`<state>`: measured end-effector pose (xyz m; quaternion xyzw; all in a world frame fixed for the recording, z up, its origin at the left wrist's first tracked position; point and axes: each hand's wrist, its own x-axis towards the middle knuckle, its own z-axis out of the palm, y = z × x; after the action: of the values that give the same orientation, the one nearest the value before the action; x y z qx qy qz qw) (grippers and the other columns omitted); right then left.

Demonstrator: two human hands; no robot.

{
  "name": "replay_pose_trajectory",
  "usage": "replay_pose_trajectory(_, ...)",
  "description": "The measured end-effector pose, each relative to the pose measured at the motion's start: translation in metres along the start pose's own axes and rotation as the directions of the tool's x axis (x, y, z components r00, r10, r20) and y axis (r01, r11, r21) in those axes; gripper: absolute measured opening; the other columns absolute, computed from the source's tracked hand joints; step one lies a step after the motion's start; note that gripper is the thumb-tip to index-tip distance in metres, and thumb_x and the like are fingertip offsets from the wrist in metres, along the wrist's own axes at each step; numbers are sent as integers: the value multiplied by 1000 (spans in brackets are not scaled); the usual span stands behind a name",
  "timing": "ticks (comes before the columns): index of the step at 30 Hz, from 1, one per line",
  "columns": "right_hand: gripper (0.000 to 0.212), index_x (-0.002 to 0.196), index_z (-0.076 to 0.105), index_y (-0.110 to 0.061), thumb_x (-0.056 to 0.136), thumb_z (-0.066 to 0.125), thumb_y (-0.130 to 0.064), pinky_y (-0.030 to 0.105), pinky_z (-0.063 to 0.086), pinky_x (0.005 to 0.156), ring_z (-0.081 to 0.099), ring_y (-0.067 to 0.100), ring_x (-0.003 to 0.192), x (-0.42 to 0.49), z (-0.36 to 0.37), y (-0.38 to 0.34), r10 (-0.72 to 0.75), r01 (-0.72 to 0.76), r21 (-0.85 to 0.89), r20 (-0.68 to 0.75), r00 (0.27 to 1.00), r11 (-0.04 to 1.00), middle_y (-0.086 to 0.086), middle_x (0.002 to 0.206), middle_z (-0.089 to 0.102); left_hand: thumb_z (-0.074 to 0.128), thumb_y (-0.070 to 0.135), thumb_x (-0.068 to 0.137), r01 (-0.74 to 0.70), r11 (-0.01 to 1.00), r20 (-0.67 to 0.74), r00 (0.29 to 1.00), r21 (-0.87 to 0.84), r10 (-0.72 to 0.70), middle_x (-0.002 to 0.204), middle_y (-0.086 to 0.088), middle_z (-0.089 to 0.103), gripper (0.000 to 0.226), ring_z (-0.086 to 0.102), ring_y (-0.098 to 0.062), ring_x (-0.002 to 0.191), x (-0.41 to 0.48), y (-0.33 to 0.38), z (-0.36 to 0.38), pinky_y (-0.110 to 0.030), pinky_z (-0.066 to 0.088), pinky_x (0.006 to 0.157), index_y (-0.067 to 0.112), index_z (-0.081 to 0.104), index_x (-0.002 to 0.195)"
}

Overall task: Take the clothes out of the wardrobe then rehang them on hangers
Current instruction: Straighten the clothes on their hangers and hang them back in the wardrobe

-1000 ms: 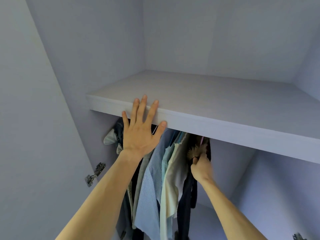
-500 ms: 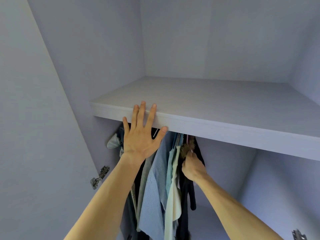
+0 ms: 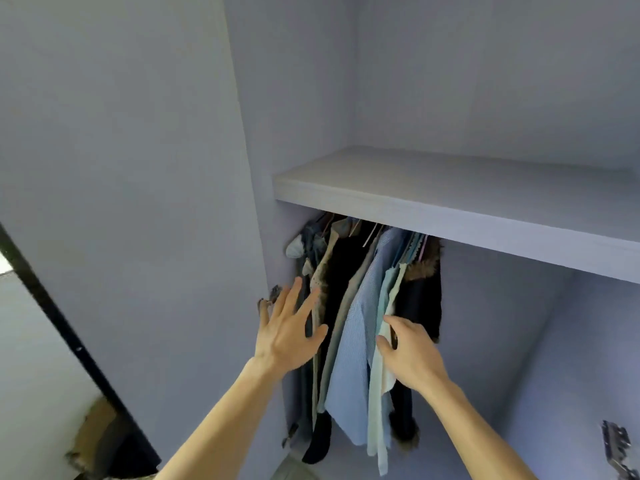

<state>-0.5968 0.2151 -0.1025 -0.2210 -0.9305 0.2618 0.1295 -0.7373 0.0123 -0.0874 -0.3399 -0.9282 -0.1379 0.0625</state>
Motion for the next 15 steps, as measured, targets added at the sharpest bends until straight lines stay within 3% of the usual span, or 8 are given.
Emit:
replay_pose_trajectory(6,43,143,50,-36,102,43,-47,23,22,118,27,4,144,-88,50,-73,-344,344,12,97,934,939,-19,151,42,37,60,97,296,947,61,950,126,-305,168,6,-6,69,-10,-20,154,-165,-102,2,-57,-8,119,44,8,157)
replay_pose_trajectory(9,39,137,57,-38,100,48,-46,28,26,117,30,6,144,-129,81,-114,-478,478,35,147,866,878,-19,148,46,40,57,97,445,876,37,887,186,-459,168,6,2,67,-3,-19,155,-260,-140,-6,-54,2,121,41,14,157)
replay_pose_trajectory(13,34,130,64,-36,97,57,-39,37,37,113,39,12,141,-188,126,-166,-609,603,99,202,767,792,-14,143,55,41,51,97,599,773,44,784,210,-619,167,6,7,64,-1,-17,154,-389,-168,-16,-52,2,122,40,18,156)
replay_pose_trajectory(15,36,132,63,-36,97,57,-40,38,38,112,37,11,142,-222,150,-198,-699,691,137,261,666,710,-13,144,54,40,51,98,715,671,40,678,197,-734,167,7,9,63,2,-16,154,-463,-171,-22,-50,4,122,40,19,156)
